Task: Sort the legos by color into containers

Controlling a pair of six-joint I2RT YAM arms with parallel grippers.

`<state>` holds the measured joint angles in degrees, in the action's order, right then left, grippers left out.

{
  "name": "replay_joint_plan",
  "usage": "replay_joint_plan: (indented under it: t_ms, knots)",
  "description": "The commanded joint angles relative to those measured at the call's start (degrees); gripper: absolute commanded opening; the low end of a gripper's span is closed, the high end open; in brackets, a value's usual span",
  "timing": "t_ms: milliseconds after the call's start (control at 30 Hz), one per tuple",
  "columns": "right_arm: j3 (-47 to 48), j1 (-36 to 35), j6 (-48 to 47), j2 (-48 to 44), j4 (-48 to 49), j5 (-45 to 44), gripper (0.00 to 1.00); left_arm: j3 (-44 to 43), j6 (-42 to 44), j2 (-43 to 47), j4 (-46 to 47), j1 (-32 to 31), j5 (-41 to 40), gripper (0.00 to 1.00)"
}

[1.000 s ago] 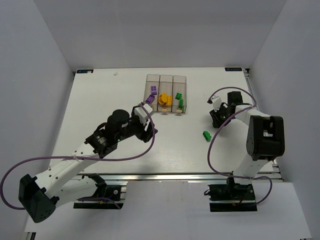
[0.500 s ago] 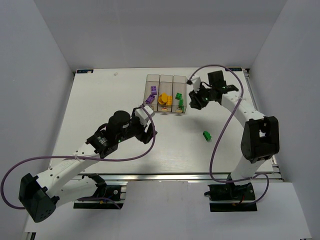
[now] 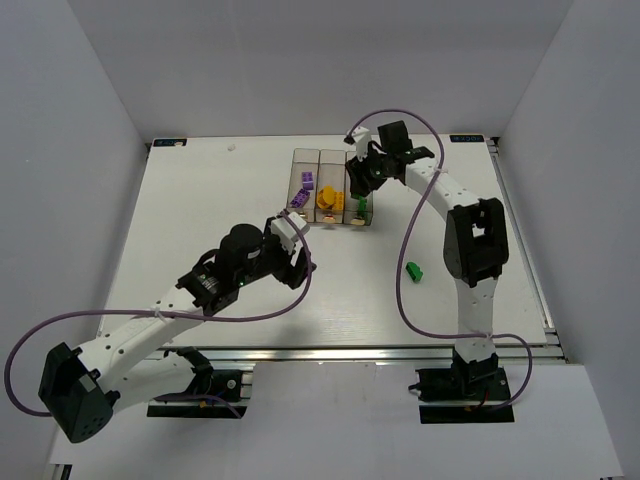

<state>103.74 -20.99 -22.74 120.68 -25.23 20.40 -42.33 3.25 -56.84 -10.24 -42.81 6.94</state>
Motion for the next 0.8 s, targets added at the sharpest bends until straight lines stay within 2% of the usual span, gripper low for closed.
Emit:
replay_joint_plan:
  t_ms: [0, 100, 267, 300, 367, 433, 467, 533, 567, 600, 633, 667, 700, 767]
  knots:
    - [3.2, 0.3, 2.4, 1.2, 0.2, -1.1, 0.62, 0.5, -7.2, -1.3, 4.7, 0.0, 3.1, 0.8]
    - [3.0, 0.5, 2.5, 0.8, 0.6, 0.5, 0.69, 1.3, -14.2, -3.4, 7.9, 0.0, 3.6, 0.77]
    - [-1.6, 1.1, 4.0, -4.1, 1.9, 1.0, 0.69, 1.0, -22.6, -9.3, 13.6, -1.1, 5.7, 0.69]
    - [-3.3, 1.5, 4.5, -7.8, 2.3, 0.9, 0.68, 0.6, -25.1, -10.5, 14.8, -1.7, 5.6, 0.68]
    - [-10.9, 2.5, 7.4, -12.7, 5.6, -0.3, 0.65, -1.5, -26.6, -13.0, 15.8, -3.3, 5.8, 0.62]
    - [-17.1, 4.0, 8.8, -21.1, 7.2, -0.2, 0.43, -3.7, -28.6, -16.7, 14.8, -4.5, 4.6, 0.57]
    - [-23.3, 5.3, 8.9, -26.4, 7.0, -0.2, 0.19, -5.7, -29.0, -18.8, 13.0, -5.3, 3.9, 0.51]
    - [-29.4, 6.0, 7.0, -31.1, 4.9, 0.4, 0.02, -7.8, -28.8, -20.3, 10.6, -5.4, 0.6, 0.42]
    - [-34.6, 6.6, 3.9, -33.2, 1.6, 0.4, 0.0, -9.1, -28.4, -20.9, 7.1, -5.9, -0.6, 0.36]
    - [-36.8, 6.7, 2.2, -36.5, -0.3, 0.2, 0.0, -9.5, -27.3, -21.1, 5.9, -5.9, -1.4, 0.34]
    - [-39.4, 6.8, 0.7, -38.1, -2.0, -0.5, 0.06, -9.8, -26.5, -21.3, 4.8, -5.9, -3.4, 0.33]
    - [-43.9, 6.8, -2.0, -41.3, -3.6, -1.7, 0.16, -10.1, -25.8, -21.2, 2.8, -4.8, -3.7, 0.33]
    - [-46.1, 6.7, -3.1, -42.7, -4.0, -2.6, 0.38, -10.2, -23.6, -21.1, 2.0, -4.7, -3.7, 0.34]
    - [-49.5, 6.7, -4.6, -44.8, -4.6, -4.6, 0.58, -10.8, -20.8, -20.9, -1.7, -4.2, -6.1, 0.42]
